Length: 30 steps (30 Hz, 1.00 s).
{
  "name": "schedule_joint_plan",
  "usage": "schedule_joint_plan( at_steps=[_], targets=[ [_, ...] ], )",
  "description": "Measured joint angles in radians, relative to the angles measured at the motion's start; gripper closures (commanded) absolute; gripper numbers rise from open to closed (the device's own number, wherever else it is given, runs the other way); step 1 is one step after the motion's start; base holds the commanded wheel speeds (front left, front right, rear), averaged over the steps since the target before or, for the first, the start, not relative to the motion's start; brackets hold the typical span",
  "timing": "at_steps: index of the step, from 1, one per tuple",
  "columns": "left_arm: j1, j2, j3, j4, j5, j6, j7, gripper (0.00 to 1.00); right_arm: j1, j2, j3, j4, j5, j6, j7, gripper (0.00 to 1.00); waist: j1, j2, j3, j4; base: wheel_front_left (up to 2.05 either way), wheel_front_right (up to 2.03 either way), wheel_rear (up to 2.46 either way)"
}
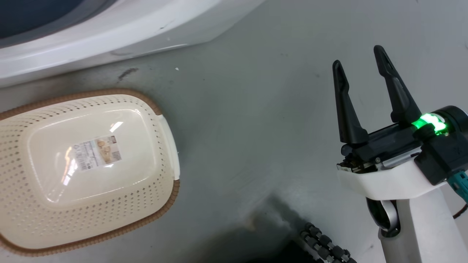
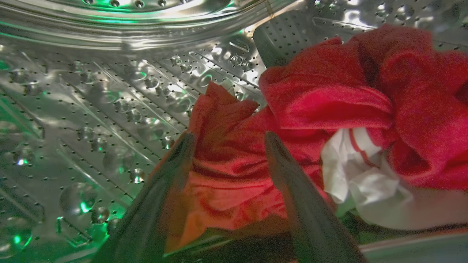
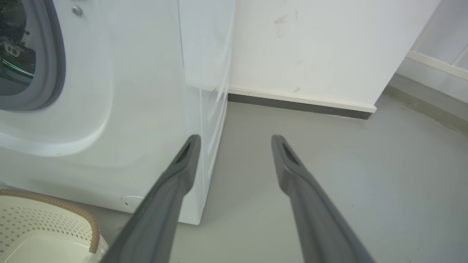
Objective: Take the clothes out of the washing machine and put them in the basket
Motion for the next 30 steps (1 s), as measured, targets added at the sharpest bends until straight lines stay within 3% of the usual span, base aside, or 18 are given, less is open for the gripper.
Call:
schedule_joint_plan(
  at_steps=[21,22,23,30],
  targets=[
    [-0.104,0.087,-0.125,0.019,-0.039,0.0,0.122,0.0,0.004,0.0,0.041,-0.043,0.031,0.0,0.0,0.0,0.0,0.0,0.089,-0.077,0.0,0.0,0.0],
    [-0.11,0.088,-0.129,0.018,-0.044,0.0,0.129,0.21,0.004,0.0,0.042,-0.044,0.031,0.0,0.0,0.0,0.0,0.0,0.092,-0.077,0.0,0.0,0.0],
    [-0.112,0.089,-0.132,0.018,-0.049,0.0,0.129,1.0,0.004,0.0,0.042,-0.045,0.031,0.0,0.0,0.0,-0.0001,0.0,0.094,-0.077,0.0,0.0,0.0],
    [-0.121,0.093,-0.158,0.007,-0.084,0.0,0.117,1.0,0.003,0.0,0.041,-0.047,0.03,0.0,0.0,0.0,-0.0001,0.0,0.101,-0.07,0.0,0.0,0.0]
  ],
)
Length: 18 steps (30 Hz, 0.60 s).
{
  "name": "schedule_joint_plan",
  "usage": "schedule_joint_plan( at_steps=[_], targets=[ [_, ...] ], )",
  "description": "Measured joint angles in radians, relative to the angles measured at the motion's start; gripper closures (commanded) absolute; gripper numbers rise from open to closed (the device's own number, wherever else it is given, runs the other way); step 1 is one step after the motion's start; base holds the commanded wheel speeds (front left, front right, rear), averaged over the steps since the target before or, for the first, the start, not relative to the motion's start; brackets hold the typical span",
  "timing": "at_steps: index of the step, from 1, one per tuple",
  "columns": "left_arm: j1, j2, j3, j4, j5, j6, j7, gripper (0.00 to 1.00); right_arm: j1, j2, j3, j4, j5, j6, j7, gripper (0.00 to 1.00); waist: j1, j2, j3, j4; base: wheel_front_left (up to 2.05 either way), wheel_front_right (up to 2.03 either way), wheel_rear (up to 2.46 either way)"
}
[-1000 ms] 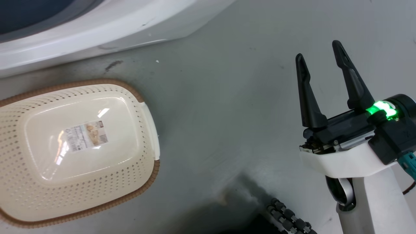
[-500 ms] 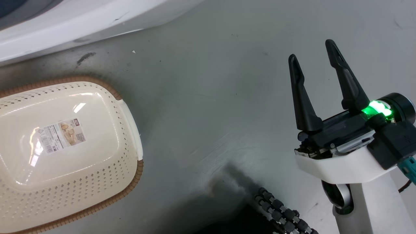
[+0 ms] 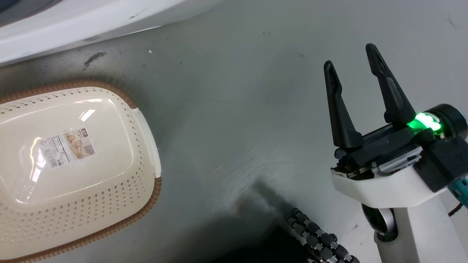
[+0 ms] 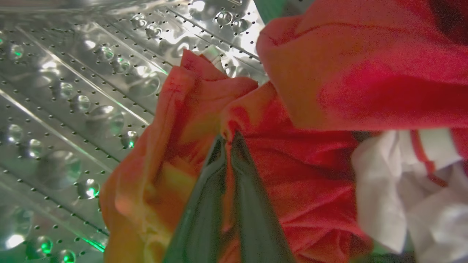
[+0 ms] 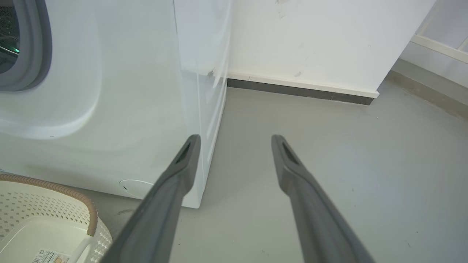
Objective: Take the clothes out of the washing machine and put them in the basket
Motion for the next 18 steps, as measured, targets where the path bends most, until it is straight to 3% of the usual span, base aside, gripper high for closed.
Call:
schedule_joint_plan(
  at_steps=[9,18],
  targets=[
    [-0.009,-0.007,-0.009,0.028,0.005,0.018,-0.114,1.0,-0.006,0.001,-0.006,0.005,-0.005,0.0,0.0,0.0,0.0001,0.0,-0.013,0.015,0.0,0.0,0.0],
    [0.028,-0.077,-0.005,0.071,-0.017,0.035,-0.283,1.0,-0.011,0.0,-0.039,0.021,-0.023,0.0,0.0,0.0,0.0,0.0,-0.067,0.049,0.0,0.0,0.0]
  ],
)
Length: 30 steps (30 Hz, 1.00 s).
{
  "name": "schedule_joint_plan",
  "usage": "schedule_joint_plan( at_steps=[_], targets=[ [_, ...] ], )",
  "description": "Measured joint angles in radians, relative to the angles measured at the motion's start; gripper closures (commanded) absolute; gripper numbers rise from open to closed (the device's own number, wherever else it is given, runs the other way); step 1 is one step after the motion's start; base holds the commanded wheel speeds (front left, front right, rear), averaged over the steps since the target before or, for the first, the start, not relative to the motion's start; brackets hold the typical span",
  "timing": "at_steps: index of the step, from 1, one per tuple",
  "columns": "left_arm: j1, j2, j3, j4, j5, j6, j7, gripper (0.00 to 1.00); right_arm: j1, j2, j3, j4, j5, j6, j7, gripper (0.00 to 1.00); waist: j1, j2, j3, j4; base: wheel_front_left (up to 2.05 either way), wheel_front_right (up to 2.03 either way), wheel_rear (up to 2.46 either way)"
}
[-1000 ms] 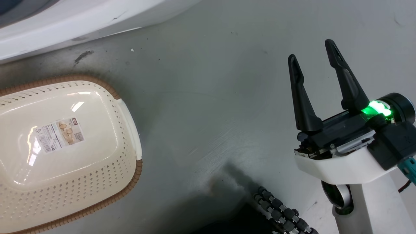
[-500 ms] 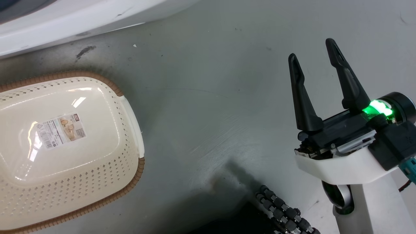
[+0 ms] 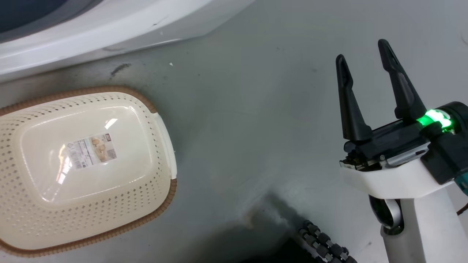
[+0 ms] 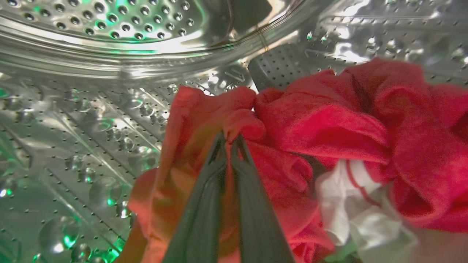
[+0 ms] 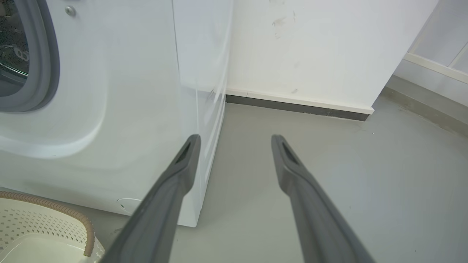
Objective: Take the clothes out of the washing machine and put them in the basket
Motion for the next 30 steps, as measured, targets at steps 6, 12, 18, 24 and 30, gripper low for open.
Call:
schedule_joint_plan(
  at_steps=[6,12,18,24,30],
  targets=[
    [0.09,-0.072,0.005,0.042,-0.034,0.006,-0.108,1.0,-0.005,0.0,-0.028,0.019,-0.012,0.0,0.0,0.0,0.0,0.0,-0.059,0.036,0.0,0.0,0.0],
    [0.18,-0.132,0.009,0.075,-0.064,-0.001,-0.204,1.0,0.001,0.0,-0.054,0.041,-0.036,0.0,0.0,0.0,-0.0001,0.0,-0.13,0.077,0.0,0.0,0.0],
    [0.301,-0.195,0.012,0.1,-0.096,-0.002,-0.309,1.0,0.021,0.0,-0.074,0.065,-0.057,0.0,0.0,0.0,0.0,0.0,-0.21,0.117,0.0,0.0,0.0],
    [0.416,-0.245,0.008,0.1,-0.104,0.009,-0.45,1.0,0.057,0.0,-0.088,0.085,-0.071,0.0,0.0,0.0,-0.0001,0.0,-0.299,0.154,0.0,0.0,0.0],
    [0.536,-0.272,0.039,-0.047,-0.097,0.063,-0.5,1.0,0.097,0.0,-0.117,0.101,-0.089,0.0,0.0,0.0,-0.0002,0.0,-0.405,0.208,0.0,0.0,0.0]
  ],
)
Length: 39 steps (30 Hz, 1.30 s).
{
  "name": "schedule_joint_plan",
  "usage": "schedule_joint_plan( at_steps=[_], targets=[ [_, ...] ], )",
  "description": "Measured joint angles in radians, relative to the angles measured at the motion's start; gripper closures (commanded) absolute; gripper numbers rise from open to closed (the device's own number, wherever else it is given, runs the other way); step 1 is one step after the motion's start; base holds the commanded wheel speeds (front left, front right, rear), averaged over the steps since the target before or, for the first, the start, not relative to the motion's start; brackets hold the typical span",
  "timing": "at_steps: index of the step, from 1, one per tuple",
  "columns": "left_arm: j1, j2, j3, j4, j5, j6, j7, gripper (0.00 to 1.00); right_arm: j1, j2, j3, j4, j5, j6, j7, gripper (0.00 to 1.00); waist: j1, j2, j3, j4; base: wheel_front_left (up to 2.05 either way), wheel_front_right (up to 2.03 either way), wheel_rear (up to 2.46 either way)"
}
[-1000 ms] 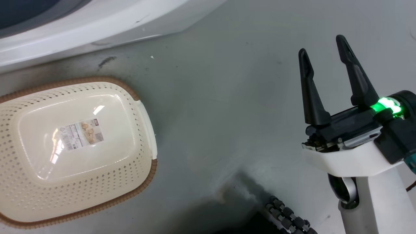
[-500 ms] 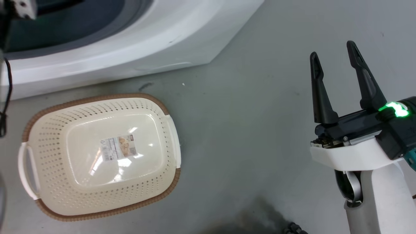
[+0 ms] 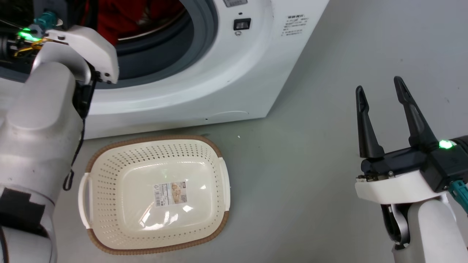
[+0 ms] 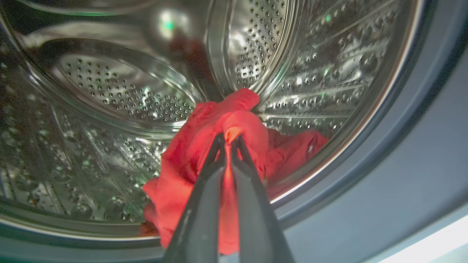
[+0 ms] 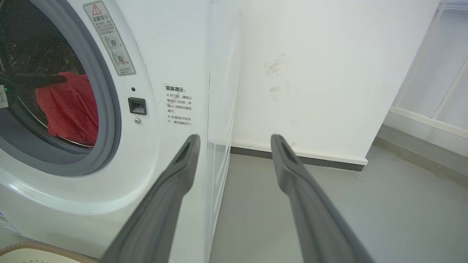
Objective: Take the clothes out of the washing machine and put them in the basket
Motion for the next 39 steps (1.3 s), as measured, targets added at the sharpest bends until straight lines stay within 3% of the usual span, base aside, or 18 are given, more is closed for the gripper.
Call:
schedule_joint_plan(
  at_steps=[7,16,22,28,33,39],
  targets=[
    [0.197,0.011,0.073,-0.291,0.048,0.043,-0.003,1.0,0.041,0.0,-0.026,0.013,-0.015,0.0,0.0,0.0,0.0,0.0,-0.084,0.046,0.0,0.0,0.0],
    [0.413,0.03,0.095,-0.552,0.083,0.072,-0.003,1.0,0.088,0.0,-0.038,0.031,-0.017,0.0,0.0,0.0,0.0,0.0,-0.189,0.097,0.0,0.0,0.0],
    [0.549,0.069,0.097,-0.74,0.075,0.117,0.005,1.0,0.123,0.0,-0.047,0.038,-0.017,0.0,0.0,0.0,0.0,0.0,-0.251,0.118,0.0,0.0,0.0],
    [0.685,0.127,0.091,-0.961,0.062,0.172,0.092,1.0,0.146,0.0,-0.059,0.036,-0.017,0.0,0.0,0.0,-0.0001,0.0,-0.286,0.135,0.0,0.0,0.0],
    [0.769,0.158,0.071,-1.011,0.047,0.192,0.158,1.0,0.154,0.0,-0.052,0.033,-0.016,0.0,0.0,0.0,0.0,0.0,-0.278,0.133,0.0,0.0,0.0],
    [0.802,0.145,0.021,-0.93,0.033,0.172,0.185,1.0,0.144,0.0,-0.042,0.027,-0.016,0.0,0.0,0.0,0.0001,0.0,-0.238,0.119,0.0,0.0,0.0]
  ],
)
